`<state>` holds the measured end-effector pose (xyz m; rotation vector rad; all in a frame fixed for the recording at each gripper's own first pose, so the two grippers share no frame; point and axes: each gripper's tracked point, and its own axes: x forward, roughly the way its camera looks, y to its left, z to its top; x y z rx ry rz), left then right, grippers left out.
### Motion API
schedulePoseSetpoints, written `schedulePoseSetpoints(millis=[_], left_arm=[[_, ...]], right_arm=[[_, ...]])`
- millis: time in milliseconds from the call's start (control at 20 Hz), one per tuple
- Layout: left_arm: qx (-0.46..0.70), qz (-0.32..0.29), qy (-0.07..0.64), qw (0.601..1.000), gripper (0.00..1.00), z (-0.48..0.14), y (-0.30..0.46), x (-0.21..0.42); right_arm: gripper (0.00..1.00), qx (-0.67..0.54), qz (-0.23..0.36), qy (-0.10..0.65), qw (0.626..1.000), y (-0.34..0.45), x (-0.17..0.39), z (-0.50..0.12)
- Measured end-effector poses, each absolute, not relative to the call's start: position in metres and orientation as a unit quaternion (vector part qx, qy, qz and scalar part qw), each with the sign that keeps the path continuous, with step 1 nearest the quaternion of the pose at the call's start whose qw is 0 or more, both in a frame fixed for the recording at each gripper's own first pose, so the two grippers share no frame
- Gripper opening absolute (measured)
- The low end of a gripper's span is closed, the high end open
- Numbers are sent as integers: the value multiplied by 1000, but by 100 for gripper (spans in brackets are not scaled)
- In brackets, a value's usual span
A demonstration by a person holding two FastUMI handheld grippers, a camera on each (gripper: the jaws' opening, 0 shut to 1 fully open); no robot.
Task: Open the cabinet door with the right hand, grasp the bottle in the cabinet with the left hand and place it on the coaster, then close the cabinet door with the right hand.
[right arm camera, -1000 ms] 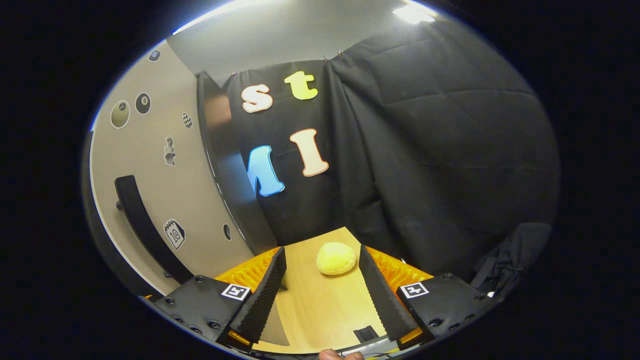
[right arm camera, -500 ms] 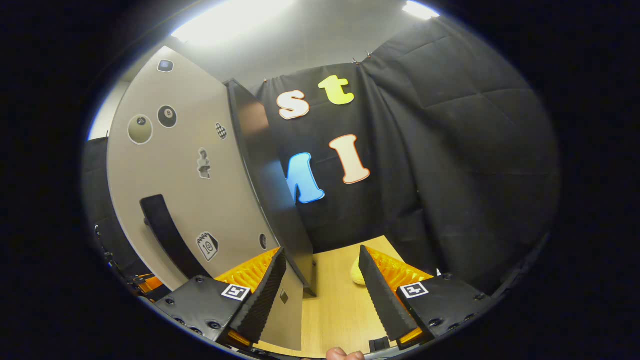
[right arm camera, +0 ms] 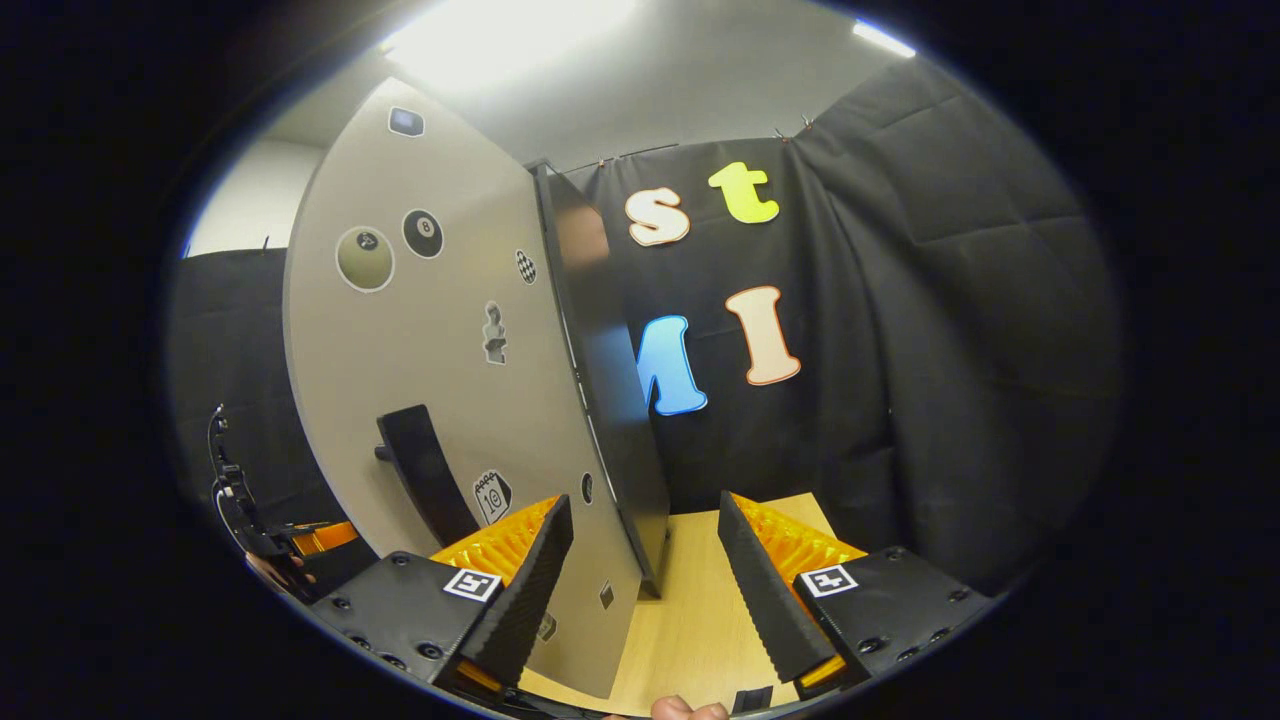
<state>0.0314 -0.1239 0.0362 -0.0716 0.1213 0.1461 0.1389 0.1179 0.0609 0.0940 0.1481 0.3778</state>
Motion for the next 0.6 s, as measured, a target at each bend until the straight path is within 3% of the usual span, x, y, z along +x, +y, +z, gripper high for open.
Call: schedulePoseSetpoints(millis=[200,250,300,350,400,450,500,550,600], left_arm=[[-16,49,58,997,82,50,-121,36],[-18,33,55,998,85,53,-124,38],[-17,22,52,998,83,56,-123,41],[-14,13,51,999,83,56,-118,43],[-7,5,52,999,83,56,-114,46],[0,2,53,999,83,55,-108,48],[4,-1,55,999,82,53,-102,52],[3,-7,55,998,82,51,-97,55],[-1,-15,56,998,86,50,-94,58]], right_arm=[[93,32,170,80,982,138,133,64],[85,16,165,75,983,143,131,65],[85,0,161,72,984,149,130,65],[93,-21,144,67,987,147,127,65],[85,-42,131,64,988,149,128,66],[91,-58,115,63,990,146,125,66],[85,-65,103,61,991,147,123,68],[91,-65,96,62,991,150,121,68],[91,-60,91,65,992,153,119,66]])
